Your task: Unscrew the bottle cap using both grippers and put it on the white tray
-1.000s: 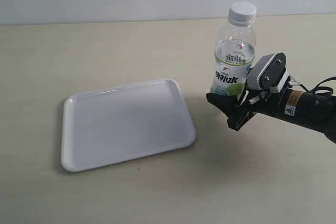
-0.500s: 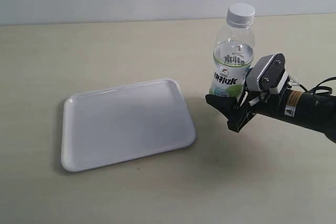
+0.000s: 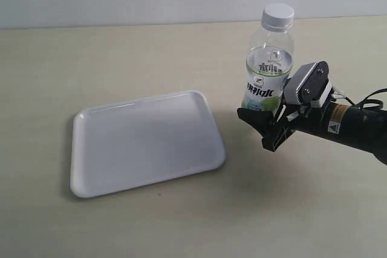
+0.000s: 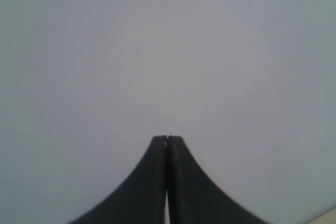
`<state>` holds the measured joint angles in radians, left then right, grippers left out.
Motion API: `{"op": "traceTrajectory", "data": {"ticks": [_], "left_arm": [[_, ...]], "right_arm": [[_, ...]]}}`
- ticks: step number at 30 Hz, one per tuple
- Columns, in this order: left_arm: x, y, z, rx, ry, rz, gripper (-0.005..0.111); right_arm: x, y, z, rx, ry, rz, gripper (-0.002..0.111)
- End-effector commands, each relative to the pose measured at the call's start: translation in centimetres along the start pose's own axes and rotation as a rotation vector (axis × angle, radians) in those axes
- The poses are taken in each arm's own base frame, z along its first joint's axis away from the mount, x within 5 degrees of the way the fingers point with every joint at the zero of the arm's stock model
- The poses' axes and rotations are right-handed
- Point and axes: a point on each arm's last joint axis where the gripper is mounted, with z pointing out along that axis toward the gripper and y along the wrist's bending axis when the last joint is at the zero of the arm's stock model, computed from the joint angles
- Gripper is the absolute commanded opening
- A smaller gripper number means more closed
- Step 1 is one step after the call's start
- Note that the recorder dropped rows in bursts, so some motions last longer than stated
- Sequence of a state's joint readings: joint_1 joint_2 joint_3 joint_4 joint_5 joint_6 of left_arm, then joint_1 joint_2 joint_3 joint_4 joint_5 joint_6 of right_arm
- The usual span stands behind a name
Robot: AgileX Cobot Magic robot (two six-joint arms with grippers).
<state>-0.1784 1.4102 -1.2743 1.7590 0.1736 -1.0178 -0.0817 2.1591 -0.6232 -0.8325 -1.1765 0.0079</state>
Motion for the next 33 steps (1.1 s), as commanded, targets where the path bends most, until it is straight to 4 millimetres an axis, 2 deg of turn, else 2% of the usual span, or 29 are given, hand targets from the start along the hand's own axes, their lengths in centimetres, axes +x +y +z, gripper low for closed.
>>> {"op": "traceTrajectory", "data": {"ticks": [1, 3, 7, 9, 13, 17, 21, 26, 33], "left_arm": [[1.0, -2.0, 1.3, -0.102, 0.180, 0.199, 0.000], [1.0, -4.0, 2.0, -0.004, 0.241, 0.241, 0.000], [0.0, -8.5, 2.8, 0.321, 0.334, 0.277, 0.000], [-1.4, -10.3, 2.5, 0.500, 0.347, 0.274, 0.000], [-4.8, -13.8, 0.4, 0.850, 0.304, 0.230, 0.000], [-8.0, -15.5, -1.0, 0.959, 0.224, 0.179, 0.000], [-10.0, -17.8, -2.9, 1.137, 0.219, 0.115, 0.000], [-11.4, -20.6, -4.1, 1.219, 0.171, 0.084, 0.000], [-12.6, -22.7, -4.9, 1.220, 0.143, 0.024, 0.000]], "right_arm": [[-0.8, -0.5, -0.1, 0.038, -0.056, -0.006, 0.000], [-0.8, -0.5, 0.0, 0.038, -0.053, -0.006, 0.000], [-0.7, -0.4, 0.0, 0.035, -0.039, -0.007, 0.000], [-0.7, -0.4, 0.0, 0.031, -0.038, -0.055, 0.000], [-0.7, -0.2, -0.1, 0.014, -0.037, -0.079, 0.000], [-0.5, -0.1, -0.1, -0.002, -0.023, -0.132, 0.000], [-0.1, 0.0, -0.1, -0.007, 0.018, -0.178, 0.000], [-0.1, 0.0, -0.1, -0.007, 0.020, -0.178, 0.000], [-0.1, -0.1, -0.1, -0.006, 0.020, -0.220, 0.000]]}}
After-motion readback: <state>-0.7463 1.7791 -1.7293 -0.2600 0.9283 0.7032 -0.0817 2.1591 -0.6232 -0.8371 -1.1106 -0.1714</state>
